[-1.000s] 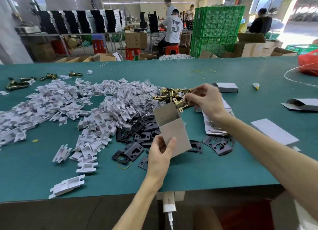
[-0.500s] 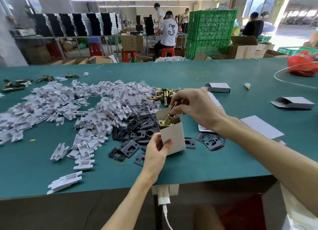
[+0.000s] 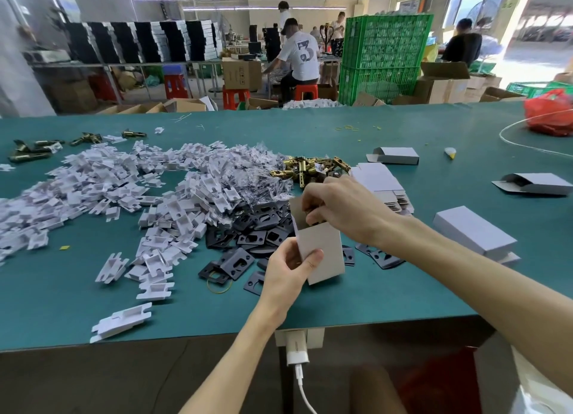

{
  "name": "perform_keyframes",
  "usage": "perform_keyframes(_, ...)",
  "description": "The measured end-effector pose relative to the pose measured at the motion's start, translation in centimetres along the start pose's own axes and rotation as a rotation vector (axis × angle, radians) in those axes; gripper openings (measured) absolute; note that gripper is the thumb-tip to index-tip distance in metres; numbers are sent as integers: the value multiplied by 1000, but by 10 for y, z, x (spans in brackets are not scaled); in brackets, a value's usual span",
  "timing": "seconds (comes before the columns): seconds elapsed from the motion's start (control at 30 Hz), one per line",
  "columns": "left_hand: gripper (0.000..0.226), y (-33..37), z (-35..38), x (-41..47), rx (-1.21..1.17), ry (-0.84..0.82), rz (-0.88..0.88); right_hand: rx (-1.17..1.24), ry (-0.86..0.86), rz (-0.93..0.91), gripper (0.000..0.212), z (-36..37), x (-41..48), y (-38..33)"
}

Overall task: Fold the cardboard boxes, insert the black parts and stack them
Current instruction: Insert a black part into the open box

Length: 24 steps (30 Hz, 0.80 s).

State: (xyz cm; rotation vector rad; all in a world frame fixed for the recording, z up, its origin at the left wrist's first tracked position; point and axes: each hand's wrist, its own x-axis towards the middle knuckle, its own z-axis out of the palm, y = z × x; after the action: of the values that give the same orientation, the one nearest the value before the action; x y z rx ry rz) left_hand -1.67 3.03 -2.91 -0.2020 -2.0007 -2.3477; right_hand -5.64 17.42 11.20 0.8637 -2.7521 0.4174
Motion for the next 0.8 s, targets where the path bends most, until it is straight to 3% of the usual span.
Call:
perform_keyframes(0.1, 36, 1, 0, 0, -27, -16, -3, -55, -37, -12, 3, 5, 1, 1)
perform_keyframes(0.3, 31, 2, -1, 0, -56, -43, 4, -119, -152, -5, 30, 17, -1, 5)
perform_keyframes(0.43, 30, 2, -1, -1, -23, -50, 8, -114, -169, -25, 28, 13, -4, 2)
perform_keyframes(0.7, 36, -2, 0, 1, 36, -62, -38, 380, 298, 154, 19, 9, 6, 20)
perform_keyframes(0.8, 33, -2, 0, 2, 27, -46, -31, 661, 278, 345, 16, 19, 20, 45)
